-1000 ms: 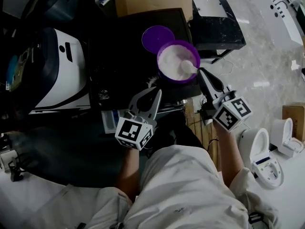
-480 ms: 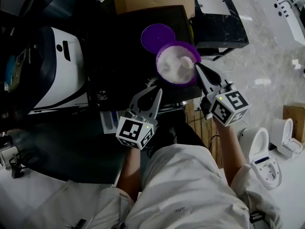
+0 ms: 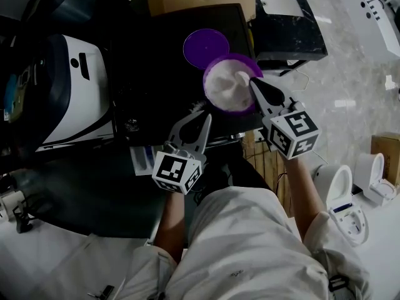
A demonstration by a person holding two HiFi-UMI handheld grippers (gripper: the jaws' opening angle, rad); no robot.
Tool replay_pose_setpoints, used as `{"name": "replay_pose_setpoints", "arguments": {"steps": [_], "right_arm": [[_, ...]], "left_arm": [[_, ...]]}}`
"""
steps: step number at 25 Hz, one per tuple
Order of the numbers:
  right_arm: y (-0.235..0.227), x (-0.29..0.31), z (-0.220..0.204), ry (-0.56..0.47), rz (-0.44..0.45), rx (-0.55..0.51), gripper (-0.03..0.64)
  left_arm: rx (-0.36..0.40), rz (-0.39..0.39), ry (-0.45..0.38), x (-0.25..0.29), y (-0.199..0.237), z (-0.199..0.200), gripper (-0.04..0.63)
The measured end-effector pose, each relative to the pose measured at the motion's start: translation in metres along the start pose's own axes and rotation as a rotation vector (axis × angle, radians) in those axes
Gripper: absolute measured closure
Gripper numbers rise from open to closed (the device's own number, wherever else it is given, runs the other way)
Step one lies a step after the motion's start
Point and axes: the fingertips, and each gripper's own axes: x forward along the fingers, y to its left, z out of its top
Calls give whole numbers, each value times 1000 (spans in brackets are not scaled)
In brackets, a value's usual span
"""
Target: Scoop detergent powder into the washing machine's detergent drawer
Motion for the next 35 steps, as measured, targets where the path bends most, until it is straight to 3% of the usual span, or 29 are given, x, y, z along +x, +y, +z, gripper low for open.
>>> {"name": "replay_pose_setpoints", "arguments": {"steps": [13, 35], "right_arm": [[-6, 15, -14, 98, -51, -66, 609], [5, 23, -24, 216, -46, -131, 609]], "left_arm": [[-2, -5, 20, 5, 5, -7, 571], [8, -26, 13, 5, 2, -7, 571]]}}
